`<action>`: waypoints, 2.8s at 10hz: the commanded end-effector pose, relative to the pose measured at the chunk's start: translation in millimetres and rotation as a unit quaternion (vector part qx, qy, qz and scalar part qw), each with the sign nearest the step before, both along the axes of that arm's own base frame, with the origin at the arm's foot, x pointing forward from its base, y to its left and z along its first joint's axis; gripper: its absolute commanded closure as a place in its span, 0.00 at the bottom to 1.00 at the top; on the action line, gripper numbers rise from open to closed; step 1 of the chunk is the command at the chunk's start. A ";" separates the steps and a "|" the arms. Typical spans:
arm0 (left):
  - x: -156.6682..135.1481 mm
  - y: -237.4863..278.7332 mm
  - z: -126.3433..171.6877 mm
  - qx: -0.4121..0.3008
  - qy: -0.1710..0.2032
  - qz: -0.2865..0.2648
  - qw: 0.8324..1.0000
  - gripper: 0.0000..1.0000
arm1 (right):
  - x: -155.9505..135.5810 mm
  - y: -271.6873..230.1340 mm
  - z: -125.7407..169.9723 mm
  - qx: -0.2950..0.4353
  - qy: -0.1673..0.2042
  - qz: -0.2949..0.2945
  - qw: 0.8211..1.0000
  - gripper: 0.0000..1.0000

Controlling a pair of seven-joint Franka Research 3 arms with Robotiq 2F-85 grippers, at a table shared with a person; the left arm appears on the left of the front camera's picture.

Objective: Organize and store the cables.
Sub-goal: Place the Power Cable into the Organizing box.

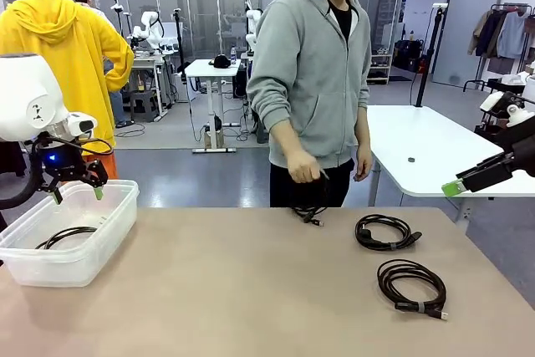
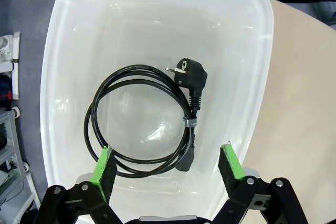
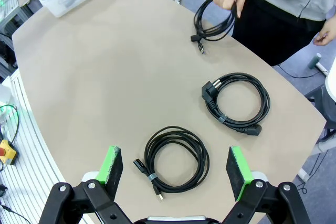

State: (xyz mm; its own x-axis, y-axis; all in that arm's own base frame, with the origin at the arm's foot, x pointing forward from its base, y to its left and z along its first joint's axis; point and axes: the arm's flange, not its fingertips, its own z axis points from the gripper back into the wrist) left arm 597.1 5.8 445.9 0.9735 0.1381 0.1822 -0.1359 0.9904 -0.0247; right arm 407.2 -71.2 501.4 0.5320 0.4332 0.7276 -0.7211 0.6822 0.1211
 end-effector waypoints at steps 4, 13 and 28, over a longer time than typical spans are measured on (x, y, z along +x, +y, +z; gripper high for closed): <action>1.9 1.1 0.1 0.000 -0.001 0.003 1.000 0.02 | 0.1 -0.5 2.4 -0.006 0.004 0.004 1.000 0.00; -25.9 -6.3 28.8 -0.046 -0.020 -0.077 0.996 0.02 | 0.1 -0.5 2.4 -0.006 0.004 0.004 1.000 0.00; -265.8 -10.7 97.8 -0.054 -0.245 -0.415 0.874 0.02 | 0.1 -0.5 2.4 -0.006 0.004 0.004 1.000 0.00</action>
